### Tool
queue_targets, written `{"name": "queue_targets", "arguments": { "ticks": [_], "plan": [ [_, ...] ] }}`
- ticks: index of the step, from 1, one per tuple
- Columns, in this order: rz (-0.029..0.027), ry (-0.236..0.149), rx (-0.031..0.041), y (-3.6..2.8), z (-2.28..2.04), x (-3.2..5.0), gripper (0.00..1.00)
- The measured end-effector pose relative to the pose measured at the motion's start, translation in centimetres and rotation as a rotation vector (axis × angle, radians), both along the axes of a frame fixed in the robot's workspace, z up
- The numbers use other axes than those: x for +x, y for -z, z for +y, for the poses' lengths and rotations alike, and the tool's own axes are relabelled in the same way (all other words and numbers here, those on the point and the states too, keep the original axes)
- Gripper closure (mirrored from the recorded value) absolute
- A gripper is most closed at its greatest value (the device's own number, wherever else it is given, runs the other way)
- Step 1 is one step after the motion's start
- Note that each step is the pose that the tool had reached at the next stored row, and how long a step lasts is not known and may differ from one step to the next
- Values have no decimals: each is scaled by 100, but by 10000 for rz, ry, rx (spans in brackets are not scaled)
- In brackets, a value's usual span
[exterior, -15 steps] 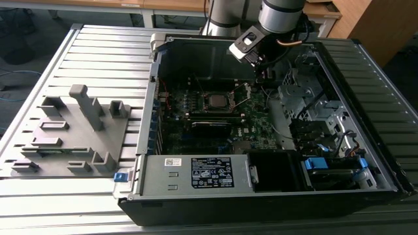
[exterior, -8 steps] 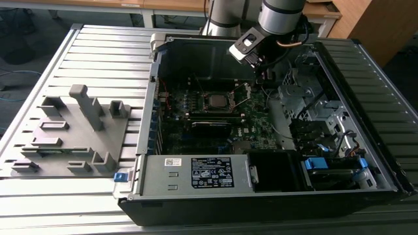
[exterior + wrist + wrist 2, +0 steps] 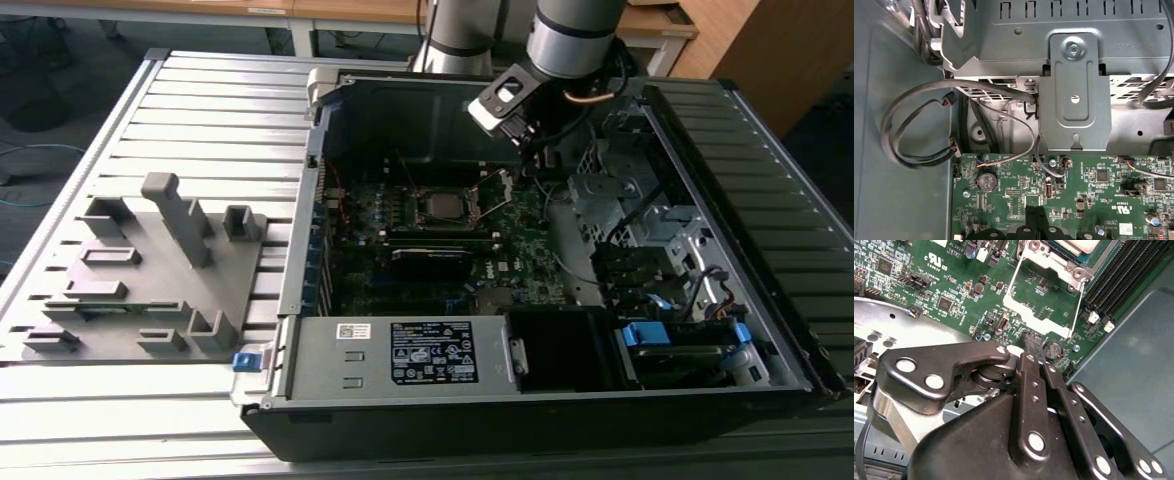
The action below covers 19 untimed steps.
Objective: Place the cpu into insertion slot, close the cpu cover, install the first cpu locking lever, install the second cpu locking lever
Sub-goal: 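Close the cpu cover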
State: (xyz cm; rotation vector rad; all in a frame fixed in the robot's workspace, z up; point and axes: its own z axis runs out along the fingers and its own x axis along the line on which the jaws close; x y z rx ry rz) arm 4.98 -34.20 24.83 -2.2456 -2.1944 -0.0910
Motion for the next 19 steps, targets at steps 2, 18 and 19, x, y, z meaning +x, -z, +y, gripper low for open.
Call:
{"name": "queue_targets", "arguments": {
  "ticks": [2, 18, 19],
  "plan": [
    [0, -1, -9, 23, 0, 1, 89],
    [-3, 6, -34, 79, 0, -91, 89],
    [-7, 8, -36, 80, 0, -123, 89]
  ]
}}
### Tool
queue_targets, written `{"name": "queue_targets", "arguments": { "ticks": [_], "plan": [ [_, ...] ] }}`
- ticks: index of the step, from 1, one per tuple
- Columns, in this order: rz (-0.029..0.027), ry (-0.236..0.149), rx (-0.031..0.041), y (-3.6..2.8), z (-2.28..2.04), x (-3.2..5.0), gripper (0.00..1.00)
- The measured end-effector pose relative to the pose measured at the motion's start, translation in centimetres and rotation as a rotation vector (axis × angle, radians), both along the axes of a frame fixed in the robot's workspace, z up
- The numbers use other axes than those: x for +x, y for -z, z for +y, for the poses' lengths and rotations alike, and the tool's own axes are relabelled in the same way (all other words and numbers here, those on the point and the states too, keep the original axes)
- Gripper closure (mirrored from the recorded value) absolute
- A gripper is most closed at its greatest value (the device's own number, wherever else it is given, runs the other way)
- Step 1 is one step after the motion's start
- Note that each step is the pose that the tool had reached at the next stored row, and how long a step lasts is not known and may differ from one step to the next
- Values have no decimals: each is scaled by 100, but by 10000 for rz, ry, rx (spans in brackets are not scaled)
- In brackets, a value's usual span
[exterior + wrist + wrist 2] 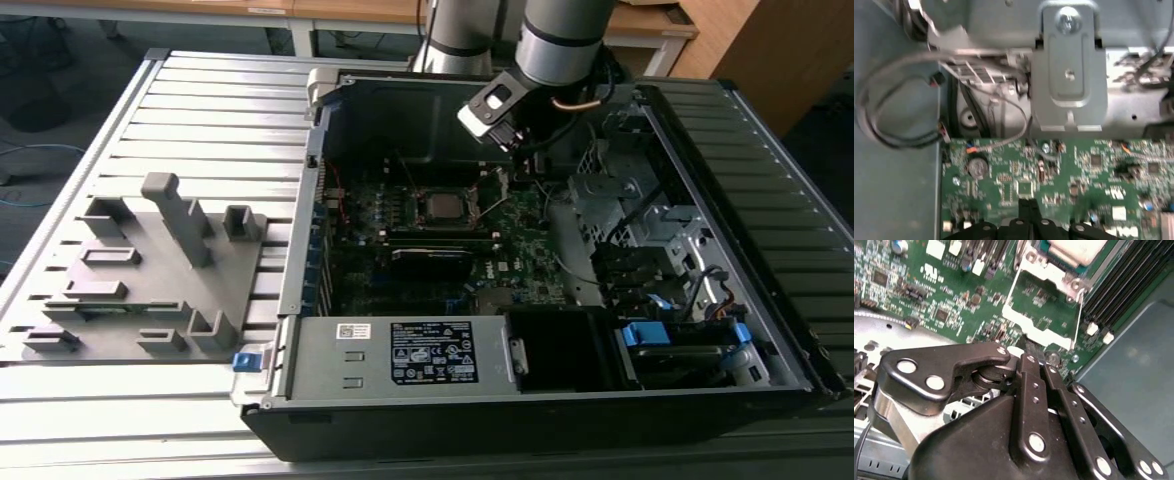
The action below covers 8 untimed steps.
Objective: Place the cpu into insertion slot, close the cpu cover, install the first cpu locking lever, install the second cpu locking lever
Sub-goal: 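Close the cpu cover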
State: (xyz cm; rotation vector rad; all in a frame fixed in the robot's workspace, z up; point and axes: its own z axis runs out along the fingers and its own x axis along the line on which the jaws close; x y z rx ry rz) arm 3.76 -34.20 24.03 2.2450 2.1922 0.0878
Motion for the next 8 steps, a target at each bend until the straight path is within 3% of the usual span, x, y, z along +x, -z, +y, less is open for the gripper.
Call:
{"name": "queue_targets", "arguments": {
  "ticks": [8],
  "plan": [
    [-31, 52, 42, 3, 0, -263, 89]
  ]
}}
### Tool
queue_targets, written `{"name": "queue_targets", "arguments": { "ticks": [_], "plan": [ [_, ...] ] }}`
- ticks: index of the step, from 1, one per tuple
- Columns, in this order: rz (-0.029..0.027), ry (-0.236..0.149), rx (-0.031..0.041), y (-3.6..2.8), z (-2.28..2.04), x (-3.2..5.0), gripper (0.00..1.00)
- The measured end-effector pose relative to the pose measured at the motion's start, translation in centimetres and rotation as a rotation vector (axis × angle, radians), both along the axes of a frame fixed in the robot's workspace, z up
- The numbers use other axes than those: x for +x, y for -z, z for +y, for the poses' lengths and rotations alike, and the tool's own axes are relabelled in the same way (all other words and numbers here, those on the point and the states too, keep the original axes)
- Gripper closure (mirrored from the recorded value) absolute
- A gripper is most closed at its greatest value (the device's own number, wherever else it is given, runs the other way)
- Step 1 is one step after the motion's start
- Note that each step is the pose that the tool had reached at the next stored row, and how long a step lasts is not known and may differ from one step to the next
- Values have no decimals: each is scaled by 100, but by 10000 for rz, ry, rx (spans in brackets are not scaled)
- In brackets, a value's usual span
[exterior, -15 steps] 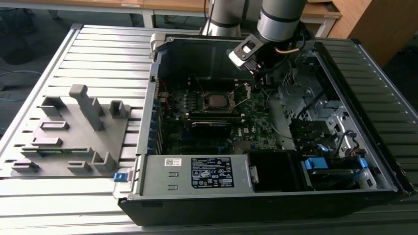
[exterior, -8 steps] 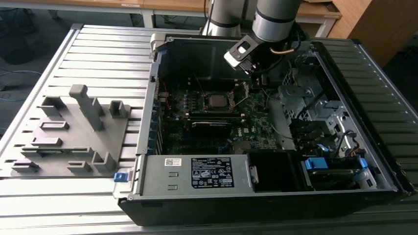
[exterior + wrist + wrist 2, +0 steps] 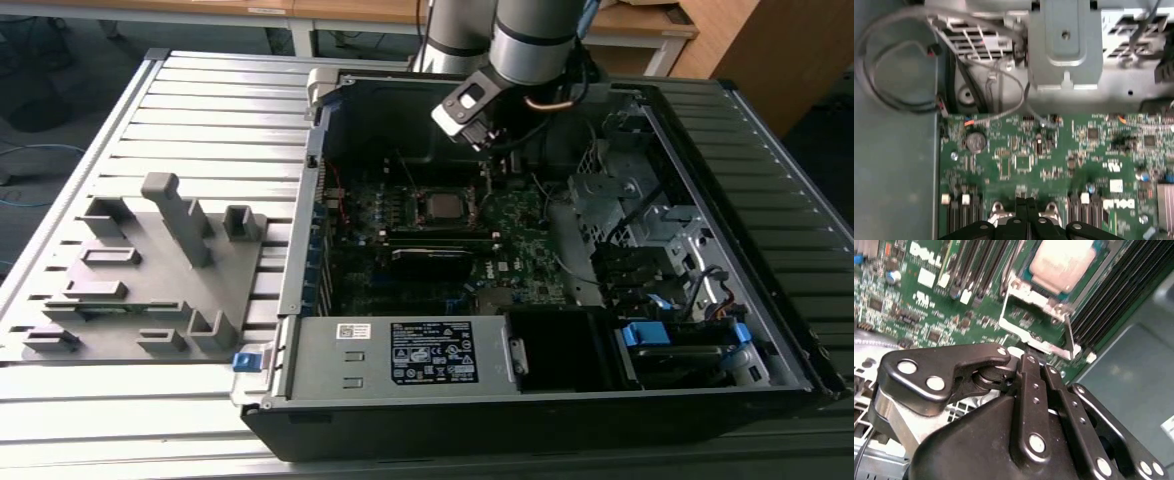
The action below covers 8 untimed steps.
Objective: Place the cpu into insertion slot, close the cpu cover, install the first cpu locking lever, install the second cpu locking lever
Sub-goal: 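Close the cpu cover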
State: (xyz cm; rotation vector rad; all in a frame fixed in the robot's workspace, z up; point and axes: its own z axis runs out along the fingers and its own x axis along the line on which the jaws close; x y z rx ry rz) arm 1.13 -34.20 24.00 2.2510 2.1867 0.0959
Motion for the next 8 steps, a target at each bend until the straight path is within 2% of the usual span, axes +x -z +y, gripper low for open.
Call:
{"name": "queue_targets", "arguments": {
  "ticks": [8],
  "plan": [
    [-17, 53, 37, 0, 0, -234, 89]
  ]
}}
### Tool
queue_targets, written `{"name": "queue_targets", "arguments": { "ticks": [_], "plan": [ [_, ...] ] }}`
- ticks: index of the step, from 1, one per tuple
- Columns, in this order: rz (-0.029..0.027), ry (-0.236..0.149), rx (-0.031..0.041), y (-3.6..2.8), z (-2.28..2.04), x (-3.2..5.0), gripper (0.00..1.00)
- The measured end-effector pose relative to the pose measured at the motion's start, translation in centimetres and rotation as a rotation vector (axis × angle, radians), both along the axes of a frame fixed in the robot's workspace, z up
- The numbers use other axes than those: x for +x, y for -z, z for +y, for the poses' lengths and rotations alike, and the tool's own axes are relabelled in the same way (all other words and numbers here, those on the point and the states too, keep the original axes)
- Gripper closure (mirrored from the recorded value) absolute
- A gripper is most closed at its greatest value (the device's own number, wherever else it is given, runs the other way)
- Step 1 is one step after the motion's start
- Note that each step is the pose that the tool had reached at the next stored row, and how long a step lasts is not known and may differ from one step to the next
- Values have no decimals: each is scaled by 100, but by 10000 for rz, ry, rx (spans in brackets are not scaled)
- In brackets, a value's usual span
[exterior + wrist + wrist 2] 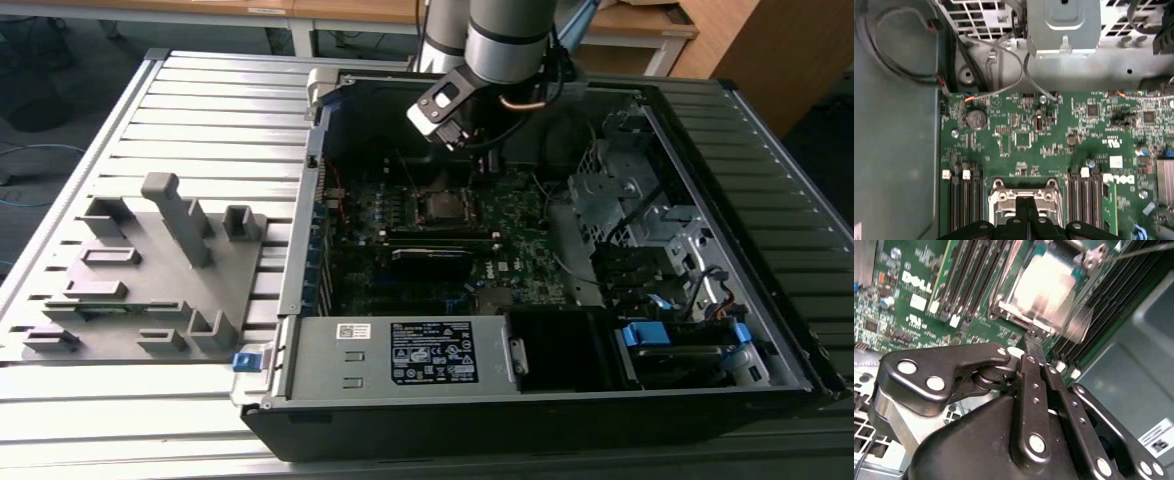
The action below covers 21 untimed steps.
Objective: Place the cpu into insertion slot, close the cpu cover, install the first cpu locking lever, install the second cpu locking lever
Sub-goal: 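Close the cpu cover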
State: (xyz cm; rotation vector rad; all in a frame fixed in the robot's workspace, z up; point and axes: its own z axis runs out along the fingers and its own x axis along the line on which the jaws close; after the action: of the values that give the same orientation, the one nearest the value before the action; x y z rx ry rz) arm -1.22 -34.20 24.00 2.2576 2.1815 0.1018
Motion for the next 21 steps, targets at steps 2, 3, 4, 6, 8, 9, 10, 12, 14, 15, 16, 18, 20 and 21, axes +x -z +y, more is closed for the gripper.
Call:
{"name": "queue_targets", "arguments": {
  "ticks": [2, 3, 4, 6, 8, 9, 10, 12, 14, 15, 16, 18, 20, 21],
  "plan": [
    [-3, 7, -1, 0, 0, -25, 89],
    [-3, 8, 0, 0, 0, -29, 89],
    [-3, 8, 1, 0, 0, -29, 89],
    [-3, 7, 0, 0, 0, -29, 89],
    [-3, 8, 0, 0, 0, -30, 89],
    [-3, 8, 0, 0, 0, -30, 89],
    [-1, 8, 0, 0, 0, -30, 89],
    [50, 9, 1, 1, -1, -31, 89],
    [66, 10, 0, 1, -1, -31, 89],
    [68, 9, 0, 1, 0, -30, 89],
    [69, 8, 0, 1, 0, -30, 89],
    [70, 9, 0, 1, 0, -30, 89],
    [71, 8, 0, 1, 0, -31, 89],
    [71, 7, -1, 1, 0, -38, 89]
  ]
}}
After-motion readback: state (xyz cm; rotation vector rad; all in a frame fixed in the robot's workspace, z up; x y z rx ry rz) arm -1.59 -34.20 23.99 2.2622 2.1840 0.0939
